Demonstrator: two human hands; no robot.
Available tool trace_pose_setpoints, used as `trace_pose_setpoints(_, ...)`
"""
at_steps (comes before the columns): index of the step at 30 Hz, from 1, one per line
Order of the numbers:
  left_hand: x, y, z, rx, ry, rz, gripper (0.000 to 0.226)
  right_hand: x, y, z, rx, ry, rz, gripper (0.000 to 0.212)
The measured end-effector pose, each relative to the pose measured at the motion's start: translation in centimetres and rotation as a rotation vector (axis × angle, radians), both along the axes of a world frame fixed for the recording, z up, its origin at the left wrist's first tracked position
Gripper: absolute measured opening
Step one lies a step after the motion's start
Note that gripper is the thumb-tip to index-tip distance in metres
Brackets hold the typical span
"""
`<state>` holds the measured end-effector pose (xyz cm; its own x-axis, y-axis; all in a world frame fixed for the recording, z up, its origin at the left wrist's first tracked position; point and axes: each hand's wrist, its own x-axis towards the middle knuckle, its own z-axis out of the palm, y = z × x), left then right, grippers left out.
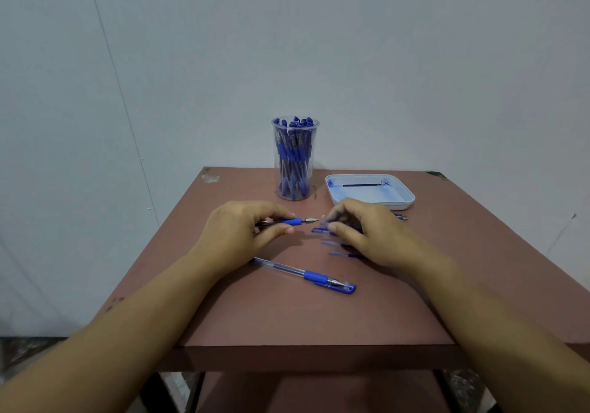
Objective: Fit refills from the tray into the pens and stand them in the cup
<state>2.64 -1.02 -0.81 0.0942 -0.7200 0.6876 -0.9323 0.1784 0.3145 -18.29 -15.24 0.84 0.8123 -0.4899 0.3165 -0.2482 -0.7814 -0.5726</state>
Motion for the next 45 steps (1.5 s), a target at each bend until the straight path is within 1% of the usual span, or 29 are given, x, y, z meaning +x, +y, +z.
trace_pose_setpoints(3, 0.0, -0.1, -0.1, 0.021, 0.001, -0.006, 0.032, 0.1, 0.3, 0.1, -0.001, -0.041, 0.016, 0.007)
trace_pose_setpoints(6, -0.3, -0.2, -0.2, 0.023, -0.016, -0.023, 0.031, 0.6, 0.9, 0.1, 0.0, -0.045, 0.064, 0.005)
trace_pose_setpoints(10, -0.5, -0.5, -0.6, 0.019, -0.015, -0.053, 0.029, 1.2, 1.1, -0.2, 0.082, -0.068, 0.086, 0.004)
trace_pose_setpoints(13, -0.8, -0.9, -0.8, 0.01, -0.011, -0.075, 0.028, 1.4, 1.2, -0.3, 0.018, -0.104, 0.056, 0.004)
trace_pose_setpoints(18, -0.9, -0.9, -0.9, 0.016, 0.008, -0.067, 0.021, 1.6, 1.4, -0.3, 0.02, -0.12, 0.042, 0.005)
trace_pose_setpoints(20, -1.0, -0.9, -0.7, 0.009, 0.035, -0.077, 0.018, 1.8, 1.5, -0.2, 0.082, -0.143, 0.049, 0.004)
trace_pose_setpoints(22, -1.2, -1.1, -0.4, -0.008, 0.105, -0.104, 0.02, 2.0, 1.5, 0.2, 0.211, -0.203, 0.062, 0.005)
trace_pose_setpoints(24, -1.0, -1.4, 0.3, -0.038, 0.14, -0.102, 0.029, 2.3, 1.0, 0.9, 0.367, -0.282, 0.049, 0.008)
trace_pose_setpoints(27, 0.9, -1.8, 2.3, -0.03, 0.16, -0.038, 0.044, 2.4, -0.8, 2.9, 0.456, -0.459, -0.043, 0.01)
trace_pose_setpoints(29, 3.1, -2.5, 4.1, -0.001, 0.096, 0.042, 0.051, 2.5, -2.4, 4.8, 0.436, -0.585, -0.117, 0.015)
trace_pose_setpoints(32, 5.6, -4.4, 5.8, 0.032, -0.093, 0.134, 0.066, 3.2, -4.3, 7.9, 0.404, -0.726, -0.173, 0.022)
trace_pose_setpoints(34, 6.4, -6.0, 5.8, 0.057, -0.126, 0.152, 0.07, 4.0, -5.5, 9.5, 0.365, -0.782, -0.182, 0.026)
trace_pose_setpoints(39, 6.5, -9.3, 5.1, -0.015, -0.094, 0.133, 0.066, 6.0, -8.4, 12.2, 0.073, -0.666, -0.252, 0.026)
trace_pose_setpoints(42, 6.5, -10.3, 4.6, -0.08, -0.063, 0.108, 0.064, 7.4, -9.7, 12.7, -0.032, -0.604, -0.255, 0.024)
trace_pose_setpoints(45, 6.6, -10.7, 4.0, -0.119, -0.046, 0.098, 0.067, 9.1, -10.3, 12.2, -0.102, -0.589, -0.234, 0.021)
